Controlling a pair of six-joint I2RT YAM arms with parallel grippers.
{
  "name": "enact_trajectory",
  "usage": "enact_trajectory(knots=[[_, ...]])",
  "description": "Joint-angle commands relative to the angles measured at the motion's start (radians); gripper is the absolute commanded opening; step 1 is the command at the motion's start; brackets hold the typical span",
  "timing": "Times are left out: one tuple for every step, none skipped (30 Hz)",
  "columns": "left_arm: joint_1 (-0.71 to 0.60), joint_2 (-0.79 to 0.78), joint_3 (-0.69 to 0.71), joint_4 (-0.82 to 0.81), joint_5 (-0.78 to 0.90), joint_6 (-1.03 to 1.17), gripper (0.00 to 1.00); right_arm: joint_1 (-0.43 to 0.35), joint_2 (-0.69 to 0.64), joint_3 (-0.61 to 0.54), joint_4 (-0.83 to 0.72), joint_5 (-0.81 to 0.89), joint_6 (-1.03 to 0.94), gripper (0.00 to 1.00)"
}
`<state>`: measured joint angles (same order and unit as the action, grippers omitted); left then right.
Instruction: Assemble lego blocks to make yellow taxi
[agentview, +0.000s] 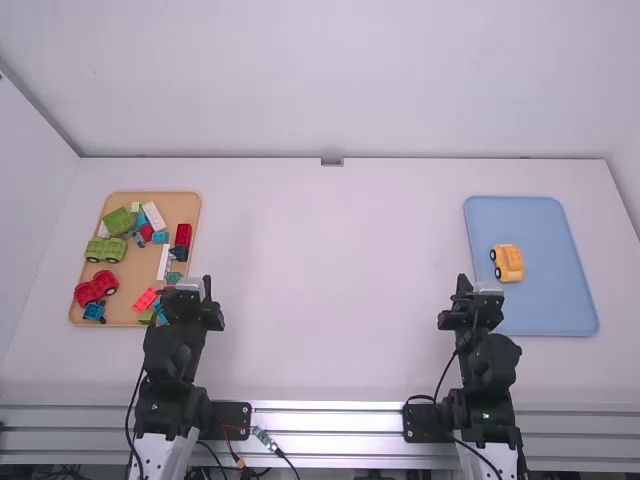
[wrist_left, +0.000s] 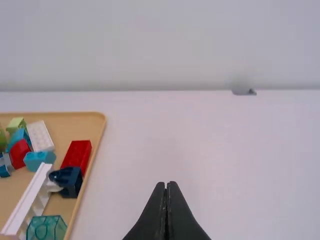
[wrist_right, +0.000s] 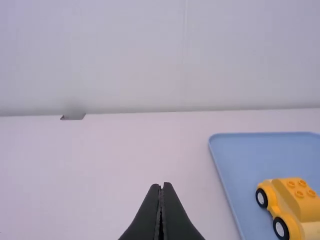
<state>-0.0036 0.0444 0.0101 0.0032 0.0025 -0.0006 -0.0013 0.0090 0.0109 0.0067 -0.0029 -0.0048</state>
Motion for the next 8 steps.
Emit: enact_trajectory(knots=[[0.004, -0.031, -0.010, -0.003, -0.002, 0.001, 0.00, 0.001, -0.009, -0.011, -0.007, 0.003, 0.005, 0.00], [0.004, -0.036, -0.010, -0.003, -0.002, 0.001, 0.00, 0.001, -0.009, -0.011, -0.007, 0.003, 0.005, 0.00], [0.004, -0.044, -0.010, -0.003, -0.002, 0.001, 0.00, 0.001, -0.009, -0.011, -0.007, 0.003, 0.005, 0.00], [0.004, -0.044, -0.010, -0.003, -0.002, 0.001, 0.00, 0.001, -0.009, -0.011, -0.007, 0.003, 0.005, 0.00], [0.004, -0.044, -0.010, -0.003, -0.002, 0.001, 0.00, 0.001, -0.009, -0.011, -0.007, 0.003, 0.005, 0.00], [0.004, -0.044, -0.010, -0.003, -0.002, 0.001, 0.00, 0.001, -0.009, -0.011, -0.007, 0.003, 0.005, 0.00], [0.004, -0.044, -0.010, -0.003, -0.002, 0.001, 0.00, 0.001, -0.009, -0.011, -0.007, 0.003, 0.005, 0.00], [0.004, -0.044, -0.010, -0.003, -0.002, 0.001, 0.00, 0.001, -0.009, -0.011, -0.007, 0.003, 0.005, 0.00]])
